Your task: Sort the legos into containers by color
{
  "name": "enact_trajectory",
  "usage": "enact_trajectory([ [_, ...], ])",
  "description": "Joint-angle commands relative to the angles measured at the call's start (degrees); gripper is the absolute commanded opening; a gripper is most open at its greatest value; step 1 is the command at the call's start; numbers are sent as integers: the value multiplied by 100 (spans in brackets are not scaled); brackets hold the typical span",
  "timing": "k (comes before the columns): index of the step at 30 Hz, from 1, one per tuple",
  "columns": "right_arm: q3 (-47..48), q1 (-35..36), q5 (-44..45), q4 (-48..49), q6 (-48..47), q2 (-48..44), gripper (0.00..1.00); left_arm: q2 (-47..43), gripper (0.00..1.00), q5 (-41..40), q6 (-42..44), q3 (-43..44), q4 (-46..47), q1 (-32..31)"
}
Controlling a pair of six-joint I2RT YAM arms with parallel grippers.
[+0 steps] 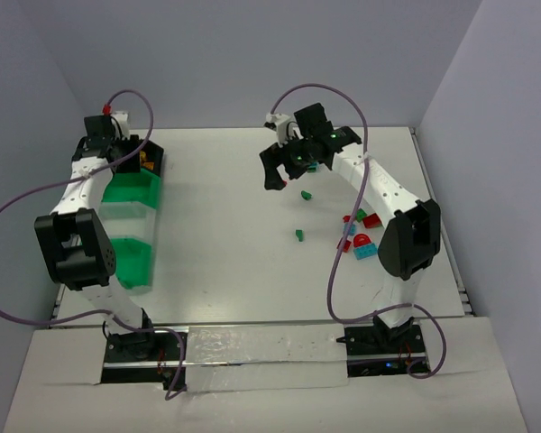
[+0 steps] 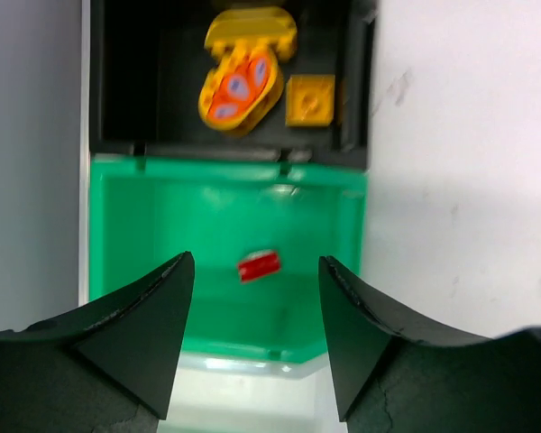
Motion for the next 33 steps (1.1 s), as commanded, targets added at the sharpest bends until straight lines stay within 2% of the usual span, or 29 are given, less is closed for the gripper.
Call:
enact_trajectory([
  [1,-256,-450,-159,132,160,-542,100,-159,66,424,-176,331,293,-655],
  [2,-342,-556,-185,150,220,-570,100,-135,66,444,-296,356,381,-1114],
  [3,-348,-662,-187,151,224,-596,100,-76,66,446,-304,358,387,-1145],
  [4,-438,-850,-211,160,273,-656,100,109,64,429,-477,523,453,-1565],
  [7,-713,-1183,-258,174,343,-824,100,599,63,569,-969,834,686,-2289],
  [11,-1054,-1509,-189,195,304,-1113,100,1507,64,829,-1273,1622,668,-2927],
  [12,-1060,-1570,-187,195,303,-1117,100,1658,64,898,-1279,1632,677,-2938],
  [16,-1248,-1830,-172,163,312,-1317,100,2418,66,948,-1490,2470,623,-3421],
  [20,-1368,-2002,-180,151,293,-1423,100,3200,67,967,-1567,3282,357,-3648],
  [33,-1628,-2245,-229,121,168,-1553,100,4074,69,1149,-1717,4033,340,-4117],
])
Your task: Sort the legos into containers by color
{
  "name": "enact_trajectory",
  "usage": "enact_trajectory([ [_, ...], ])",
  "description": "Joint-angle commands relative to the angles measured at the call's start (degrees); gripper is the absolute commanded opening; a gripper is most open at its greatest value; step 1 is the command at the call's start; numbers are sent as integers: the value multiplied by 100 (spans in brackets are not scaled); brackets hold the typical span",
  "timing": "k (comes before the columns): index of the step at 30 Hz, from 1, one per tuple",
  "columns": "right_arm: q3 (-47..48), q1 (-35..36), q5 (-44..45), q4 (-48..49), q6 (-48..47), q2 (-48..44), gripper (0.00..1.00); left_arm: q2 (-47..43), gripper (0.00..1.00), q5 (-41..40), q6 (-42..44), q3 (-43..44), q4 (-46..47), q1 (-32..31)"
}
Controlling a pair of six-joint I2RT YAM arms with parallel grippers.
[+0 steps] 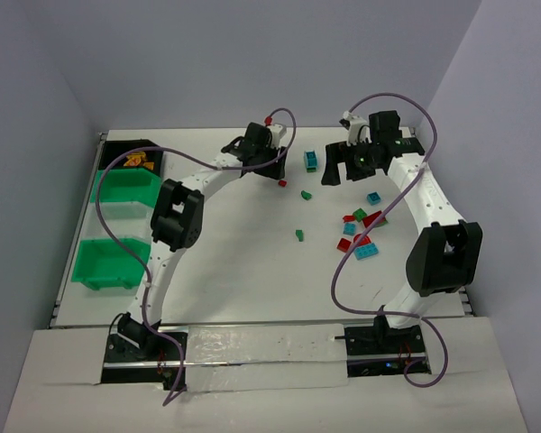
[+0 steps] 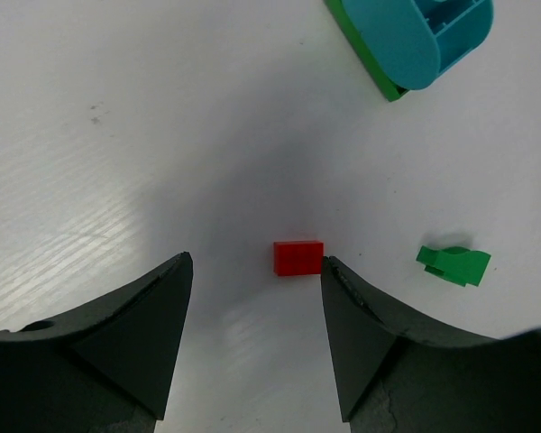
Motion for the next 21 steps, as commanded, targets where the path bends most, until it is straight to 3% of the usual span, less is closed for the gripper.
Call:
enact_trajectory([
  [1,-18,-87,-82,70,-99,-326,100,126,69,130,-133,366,3,-180],
  [21,-4,-174,-221,53,-117,-255,100,436,61,-520,33,478,-552,-438],
])
